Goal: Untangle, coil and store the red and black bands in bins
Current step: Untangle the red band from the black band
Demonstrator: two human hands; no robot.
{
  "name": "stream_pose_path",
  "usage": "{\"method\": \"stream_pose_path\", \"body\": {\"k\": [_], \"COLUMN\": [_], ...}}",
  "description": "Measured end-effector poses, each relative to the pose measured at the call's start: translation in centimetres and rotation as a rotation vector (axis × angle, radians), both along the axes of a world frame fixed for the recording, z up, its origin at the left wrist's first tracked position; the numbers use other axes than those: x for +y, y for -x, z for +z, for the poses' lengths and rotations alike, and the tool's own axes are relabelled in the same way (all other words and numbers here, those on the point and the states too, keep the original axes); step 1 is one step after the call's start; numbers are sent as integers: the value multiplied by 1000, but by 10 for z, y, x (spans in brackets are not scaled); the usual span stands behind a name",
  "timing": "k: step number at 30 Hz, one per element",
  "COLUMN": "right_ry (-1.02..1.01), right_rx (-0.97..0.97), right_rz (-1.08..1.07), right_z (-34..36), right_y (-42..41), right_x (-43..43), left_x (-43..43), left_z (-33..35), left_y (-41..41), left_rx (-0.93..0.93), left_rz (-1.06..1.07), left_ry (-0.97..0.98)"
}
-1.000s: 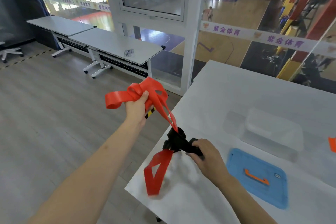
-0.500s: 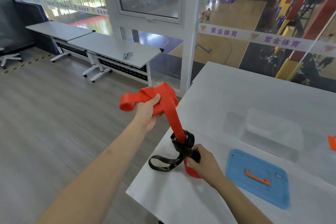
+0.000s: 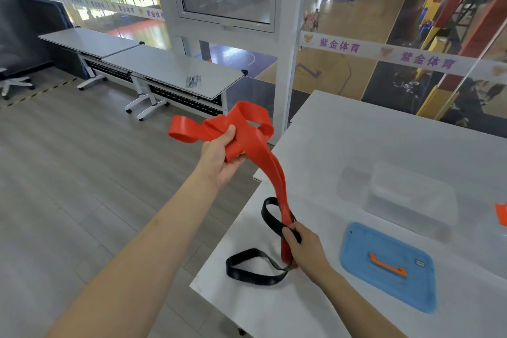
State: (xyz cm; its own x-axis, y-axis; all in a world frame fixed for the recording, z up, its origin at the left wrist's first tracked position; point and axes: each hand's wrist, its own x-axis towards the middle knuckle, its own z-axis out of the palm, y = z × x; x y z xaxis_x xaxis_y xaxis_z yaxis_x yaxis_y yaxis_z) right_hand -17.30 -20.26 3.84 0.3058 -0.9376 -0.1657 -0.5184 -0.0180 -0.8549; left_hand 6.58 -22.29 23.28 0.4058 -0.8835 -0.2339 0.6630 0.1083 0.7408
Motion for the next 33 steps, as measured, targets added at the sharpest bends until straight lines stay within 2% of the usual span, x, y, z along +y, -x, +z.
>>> {"method": "stream_pose_path", "body": {"k": [5, 10, 13, 17, 22, 25, 30, 33], "right_ry": [-78, -166, -185, -67, -135, -32, 34, 117], "right_rx": [197, 243, 172, 90, -129, -63, -193, -314], "right_rz": [210, 204, 126, -58, 116, 121, -106, -127], "right_z": [-18, -43, -43, -32, 5, 18, 41, 64], "right_y": [-4, -4, 0, -2, -28, -43, -53, -50], "right_x": [-5, -3, 0, -5, -22, -28, -33, -43], "left_x": [-1, 3, 8, 11, 18, 18, 20, 24], "left_z": [13, 3, -2, -5, -4, -1, 1, -10], "left_y": [9, 13, 8, 1, 0, -6, -20, -33], "left_rx": [-2, -14, -2, 20, -6, 34, -102, -195], "left_rz": [-51, -71, -62, -64, -79, -86, -26, 48], "left_ry": [34, -7, -24, -30, -17, 3, -9, -76]}}
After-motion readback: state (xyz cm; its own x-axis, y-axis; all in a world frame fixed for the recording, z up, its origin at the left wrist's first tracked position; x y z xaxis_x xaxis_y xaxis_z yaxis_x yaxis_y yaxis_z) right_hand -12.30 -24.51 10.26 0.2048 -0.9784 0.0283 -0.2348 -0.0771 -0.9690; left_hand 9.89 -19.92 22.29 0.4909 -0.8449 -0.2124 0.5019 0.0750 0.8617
